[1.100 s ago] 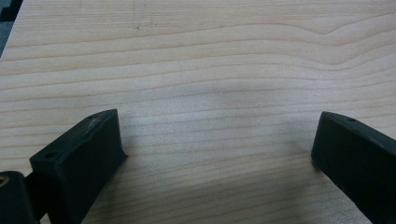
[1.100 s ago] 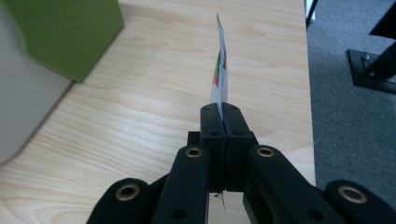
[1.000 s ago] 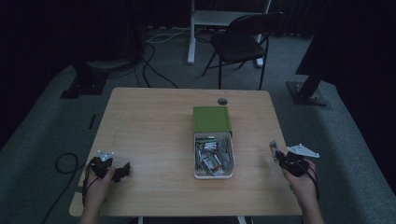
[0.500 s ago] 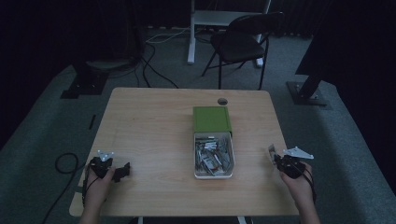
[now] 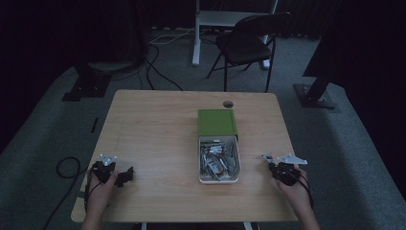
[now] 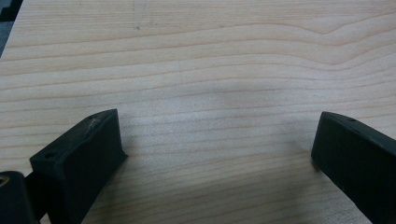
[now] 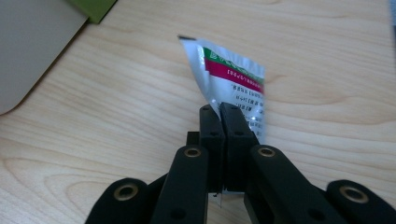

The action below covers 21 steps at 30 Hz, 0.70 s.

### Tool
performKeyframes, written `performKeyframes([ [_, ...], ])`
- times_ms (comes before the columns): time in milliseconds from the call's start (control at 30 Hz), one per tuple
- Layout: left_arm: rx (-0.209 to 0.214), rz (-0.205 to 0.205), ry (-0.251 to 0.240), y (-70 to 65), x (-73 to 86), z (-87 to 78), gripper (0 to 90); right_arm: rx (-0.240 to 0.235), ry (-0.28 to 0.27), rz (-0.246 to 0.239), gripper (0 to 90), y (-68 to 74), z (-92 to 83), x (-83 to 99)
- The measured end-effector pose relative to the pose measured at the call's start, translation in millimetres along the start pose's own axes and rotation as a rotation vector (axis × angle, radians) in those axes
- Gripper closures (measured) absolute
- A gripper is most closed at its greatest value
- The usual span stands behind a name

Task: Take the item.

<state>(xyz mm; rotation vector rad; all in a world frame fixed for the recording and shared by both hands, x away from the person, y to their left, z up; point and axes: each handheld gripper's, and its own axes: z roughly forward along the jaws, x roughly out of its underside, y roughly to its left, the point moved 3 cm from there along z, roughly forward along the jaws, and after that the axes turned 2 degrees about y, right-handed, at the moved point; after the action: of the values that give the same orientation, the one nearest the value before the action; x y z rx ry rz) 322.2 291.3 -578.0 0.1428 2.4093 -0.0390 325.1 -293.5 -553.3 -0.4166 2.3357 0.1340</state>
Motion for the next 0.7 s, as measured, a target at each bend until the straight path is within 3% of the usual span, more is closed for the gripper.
performKeyframes([
  [367, 0.000, 0.000, 0.000, 0.0, 0.0, 0.0, 2.6, -0.014, 0.037, -0.049, 85.6, 14.3, 15.1, 3.8],
  [567, 0.000, 0.000, 0.000, 0.0, 0.0, 0.0, 2.6, -0.068, 0.029, -0.034, 72.0, 15.8, 15.0, 3.4],
  [700, 0.000, 0.000, 0.000, 0.0, 0.0, 0.0, 2.6, -0.105, 0.031, -0.066, 59.1, 19.2, 14.8, 3.9],
])
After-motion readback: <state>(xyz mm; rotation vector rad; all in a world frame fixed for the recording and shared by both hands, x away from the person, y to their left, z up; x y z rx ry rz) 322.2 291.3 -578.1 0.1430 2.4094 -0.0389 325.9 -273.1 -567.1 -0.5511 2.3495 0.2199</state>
